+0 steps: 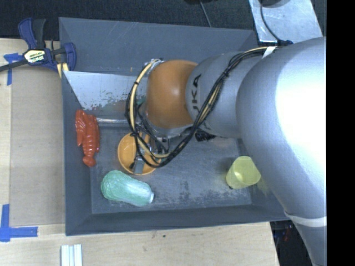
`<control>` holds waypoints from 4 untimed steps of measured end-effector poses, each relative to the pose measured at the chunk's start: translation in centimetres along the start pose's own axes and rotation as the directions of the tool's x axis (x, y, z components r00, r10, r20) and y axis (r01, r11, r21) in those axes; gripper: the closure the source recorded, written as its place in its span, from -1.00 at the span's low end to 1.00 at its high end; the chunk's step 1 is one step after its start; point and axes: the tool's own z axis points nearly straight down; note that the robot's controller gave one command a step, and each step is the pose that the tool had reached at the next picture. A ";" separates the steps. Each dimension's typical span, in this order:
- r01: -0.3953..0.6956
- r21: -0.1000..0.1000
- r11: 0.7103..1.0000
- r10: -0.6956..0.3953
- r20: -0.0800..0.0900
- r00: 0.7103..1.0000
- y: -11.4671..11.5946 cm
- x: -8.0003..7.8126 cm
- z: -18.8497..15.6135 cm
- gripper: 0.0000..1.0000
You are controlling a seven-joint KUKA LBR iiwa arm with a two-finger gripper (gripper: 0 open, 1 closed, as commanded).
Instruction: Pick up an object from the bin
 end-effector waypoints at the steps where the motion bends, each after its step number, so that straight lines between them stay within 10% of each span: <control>1: 0.457 -0.001 0.889 -0.457 -0.011 0.889 2.8 -2.0 0.0 1.00; 4: 0.456 -0.001 0.890 -0.456 -0.014 0.890 2.8 -2.1 -7.4 1.00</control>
Offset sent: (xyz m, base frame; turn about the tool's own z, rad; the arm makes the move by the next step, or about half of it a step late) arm 0.0000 0.0000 0.0000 0.0000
